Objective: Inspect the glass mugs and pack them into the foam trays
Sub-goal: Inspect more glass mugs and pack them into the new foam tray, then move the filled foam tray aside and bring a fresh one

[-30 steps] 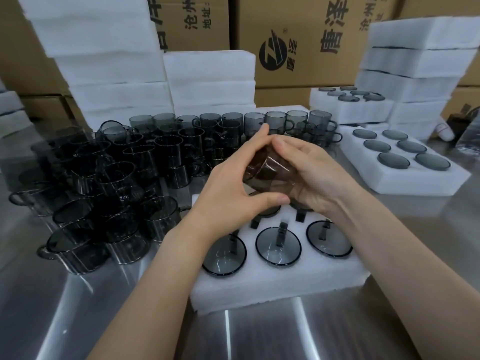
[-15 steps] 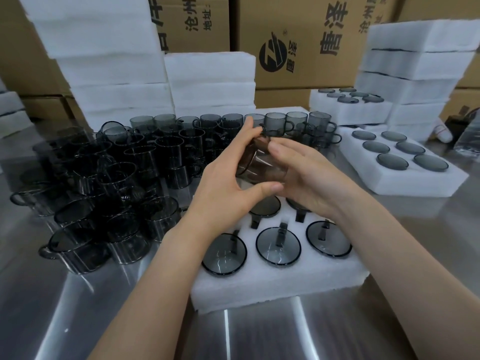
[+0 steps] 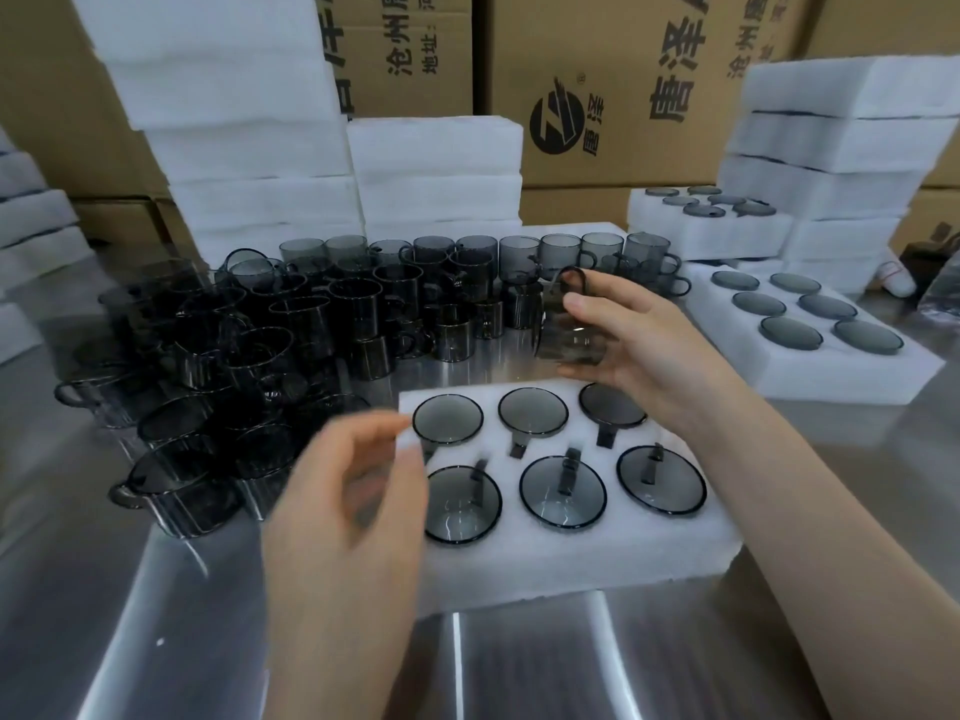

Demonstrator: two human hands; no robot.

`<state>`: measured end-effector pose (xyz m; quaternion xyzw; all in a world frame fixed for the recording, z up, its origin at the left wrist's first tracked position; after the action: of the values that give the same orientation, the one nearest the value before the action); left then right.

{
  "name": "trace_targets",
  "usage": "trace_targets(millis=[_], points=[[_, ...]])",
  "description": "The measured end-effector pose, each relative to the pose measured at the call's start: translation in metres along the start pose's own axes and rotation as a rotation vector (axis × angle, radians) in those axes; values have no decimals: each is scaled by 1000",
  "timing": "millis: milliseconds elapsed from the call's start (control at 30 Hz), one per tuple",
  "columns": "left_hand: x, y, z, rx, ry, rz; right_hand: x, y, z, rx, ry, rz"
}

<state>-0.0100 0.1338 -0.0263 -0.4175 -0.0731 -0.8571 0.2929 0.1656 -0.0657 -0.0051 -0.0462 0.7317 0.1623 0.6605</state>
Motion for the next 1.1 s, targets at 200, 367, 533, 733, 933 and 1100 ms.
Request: trace_targets(millis=[200, 367, 533, 733, 933, 1100], points=[[-11, 19, -56, -263, -167, 121, -4, -7, -5, 17, -14, -36], [-17, 31, -42, -355, -102, 272, -5, -17, -10, 72, -31, -73], [-22, 38, -22, -411, -29, 234, -5, -31, -13, 211, -12, -149], [-36, 35, -20, -344, -176, 96, -14, -76, -31, 540, -56, -293], [-41, 43, -21, -347, -360, -133, 14, -90, -40, 405, 81, 114], [-35, 46, -17, -260, -380, -321, 22, -84, -42, 432, 76, 232]])
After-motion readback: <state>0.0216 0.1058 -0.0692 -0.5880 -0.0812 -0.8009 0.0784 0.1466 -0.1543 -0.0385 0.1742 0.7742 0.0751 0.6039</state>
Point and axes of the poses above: each hand's wrist, its own z-axis towards the middle knuckle, its own y-axis out of the palm, x = y × z, the point moved 6 cm from there along z, towards the middle knuckle, and after that the axes turned 14 degrees about y, right-handed, at the moved point
